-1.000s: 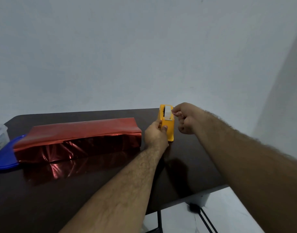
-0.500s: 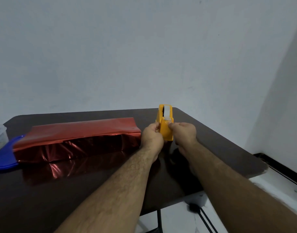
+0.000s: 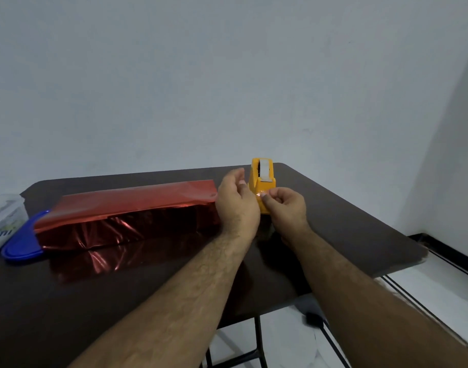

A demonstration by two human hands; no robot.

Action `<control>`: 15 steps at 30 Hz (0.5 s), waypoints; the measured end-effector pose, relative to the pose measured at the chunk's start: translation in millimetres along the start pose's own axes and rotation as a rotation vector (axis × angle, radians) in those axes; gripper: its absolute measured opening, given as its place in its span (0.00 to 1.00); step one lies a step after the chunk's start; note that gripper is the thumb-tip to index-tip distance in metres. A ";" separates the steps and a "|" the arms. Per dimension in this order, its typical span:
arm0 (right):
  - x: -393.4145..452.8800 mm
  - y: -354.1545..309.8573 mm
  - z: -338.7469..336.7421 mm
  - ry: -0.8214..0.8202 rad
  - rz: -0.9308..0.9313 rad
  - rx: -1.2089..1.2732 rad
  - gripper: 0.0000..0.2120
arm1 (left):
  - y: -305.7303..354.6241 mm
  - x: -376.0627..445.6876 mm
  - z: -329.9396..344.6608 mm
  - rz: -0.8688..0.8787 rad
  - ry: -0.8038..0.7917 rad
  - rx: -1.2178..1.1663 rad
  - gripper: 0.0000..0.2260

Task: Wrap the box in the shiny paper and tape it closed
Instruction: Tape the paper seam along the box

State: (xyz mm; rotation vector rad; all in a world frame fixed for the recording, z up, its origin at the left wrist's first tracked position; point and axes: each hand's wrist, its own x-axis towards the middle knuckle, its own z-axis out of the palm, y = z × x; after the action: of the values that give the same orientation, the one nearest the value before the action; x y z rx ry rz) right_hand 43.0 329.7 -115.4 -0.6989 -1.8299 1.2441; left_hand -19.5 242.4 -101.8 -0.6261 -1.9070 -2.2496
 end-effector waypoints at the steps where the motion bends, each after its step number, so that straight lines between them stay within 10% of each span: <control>1: -2.9 -1.0 -0.1 -0.040 -0.086 -0.052 0.05 | 7.9 3.5 -6.4 -0.004 0.005 -0.029 0.12; 7: -14.8 -20.0 11.2 -0.168 -0.767 -0.530 0.04 | 44.7 42.9 -80.6 0.069 -0.352 0.413 0.04; 15: -14.2 -68.9 26.5 -0.333 -0.871 -0.706 0.11 | 74.2 59.3 -146.8 0.014 -0.601 0.587 0.09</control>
State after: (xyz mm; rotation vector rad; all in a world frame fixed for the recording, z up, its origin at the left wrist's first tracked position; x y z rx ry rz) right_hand 27.6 280.4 -60.7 0.0293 -2.4672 0.1259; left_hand -80.4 96.0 -28.1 -1.2853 -2.6362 -1.4370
